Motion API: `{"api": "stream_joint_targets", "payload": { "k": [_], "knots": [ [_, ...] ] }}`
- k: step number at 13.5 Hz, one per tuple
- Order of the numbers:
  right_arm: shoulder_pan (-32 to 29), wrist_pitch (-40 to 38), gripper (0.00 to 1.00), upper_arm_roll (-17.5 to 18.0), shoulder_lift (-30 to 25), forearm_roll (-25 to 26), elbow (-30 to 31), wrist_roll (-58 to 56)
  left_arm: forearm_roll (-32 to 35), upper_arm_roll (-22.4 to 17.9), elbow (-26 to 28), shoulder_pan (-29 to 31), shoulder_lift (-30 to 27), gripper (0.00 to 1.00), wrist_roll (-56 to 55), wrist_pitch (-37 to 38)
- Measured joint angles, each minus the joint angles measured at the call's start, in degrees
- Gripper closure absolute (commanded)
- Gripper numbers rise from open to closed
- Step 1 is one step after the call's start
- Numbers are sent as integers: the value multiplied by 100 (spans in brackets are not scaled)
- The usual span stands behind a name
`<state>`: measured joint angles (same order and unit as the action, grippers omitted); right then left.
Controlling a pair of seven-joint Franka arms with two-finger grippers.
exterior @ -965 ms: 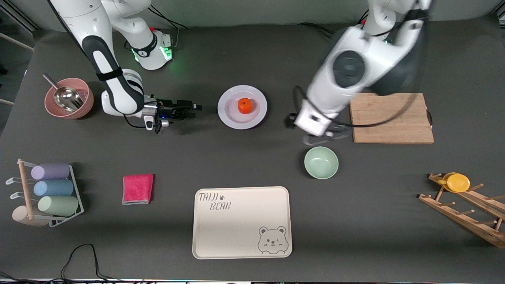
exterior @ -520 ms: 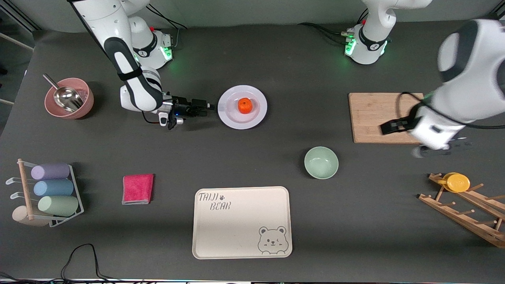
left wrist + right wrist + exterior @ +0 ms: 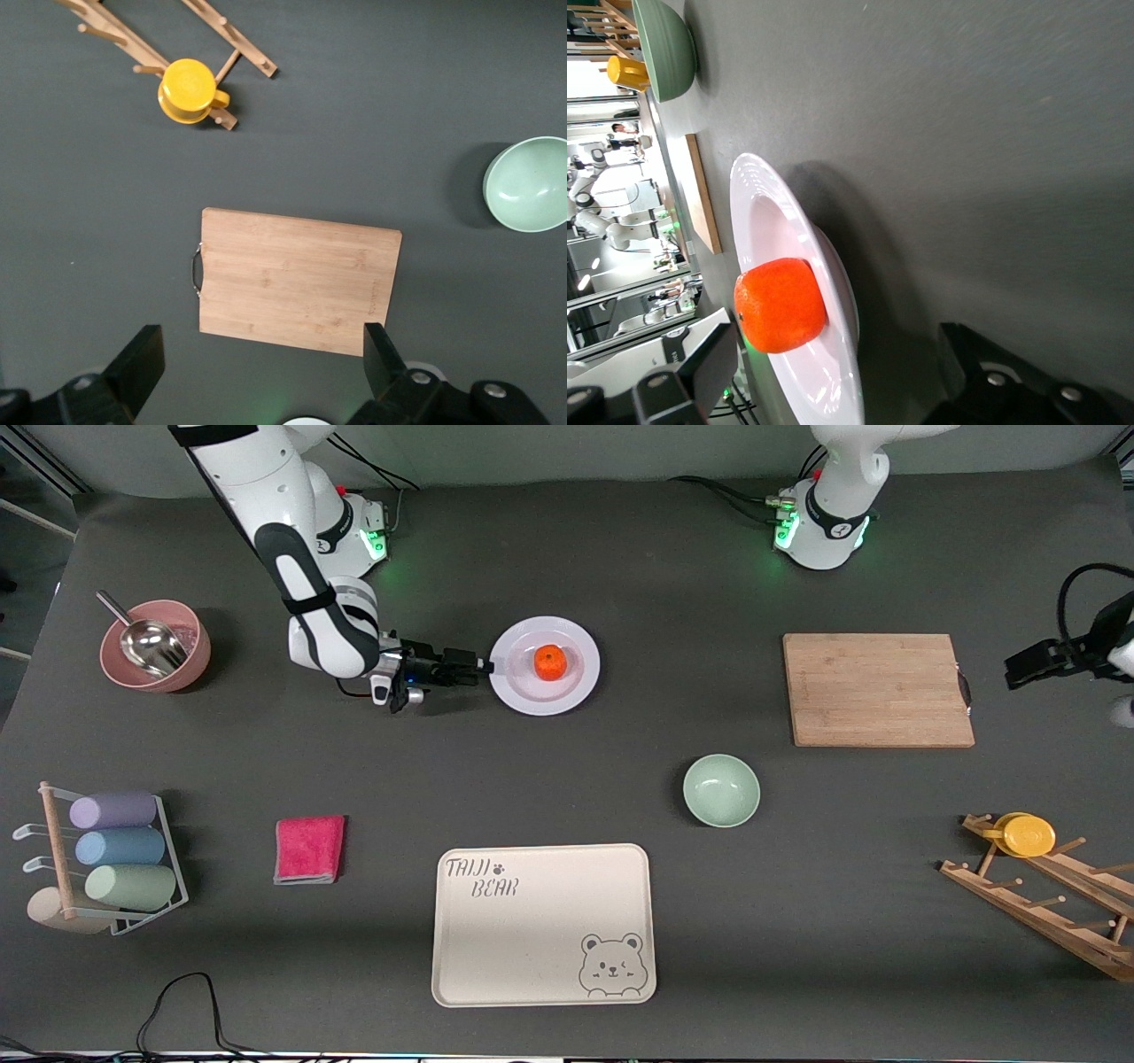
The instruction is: Place orange and plate with both arms
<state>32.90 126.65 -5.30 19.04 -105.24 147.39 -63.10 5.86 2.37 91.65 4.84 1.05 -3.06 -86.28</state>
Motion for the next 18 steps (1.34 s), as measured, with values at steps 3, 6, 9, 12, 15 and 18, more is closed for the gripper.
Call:
{"api": "stream_joint_targets", "payload": {
  "k": [3, 6, 9, 12, 15, 18],
  "knots": [
    [146, 137, 88, 26, 0, -57, -49, 0, -5, -68, 76, -32, -3, 0, 196, 119],
    [146, 147, 100, 26, 0, -58, -57, -1, -5, 81, 217, -72, 89, 0, 223, 99],
    [164, 147, 100, 27, 0, -57, -66, -13, 0, -100, 252, -527, 159, 0, 211, 1],
    [179, 60, 100, 28, -25, -64, -109, -47, -9, -286, 257, -669, 230, 0, 211, -42],
    [181, 44, 100, 27, -49, -64, -134, -101, -10, -309, 291, -666, 282, 0, 211, -77],
    [181, 54, 100, 27, -72, -64, -260, -101, -11, -273, 312, -622, 310, 0, 211, -213]
  ]
}}
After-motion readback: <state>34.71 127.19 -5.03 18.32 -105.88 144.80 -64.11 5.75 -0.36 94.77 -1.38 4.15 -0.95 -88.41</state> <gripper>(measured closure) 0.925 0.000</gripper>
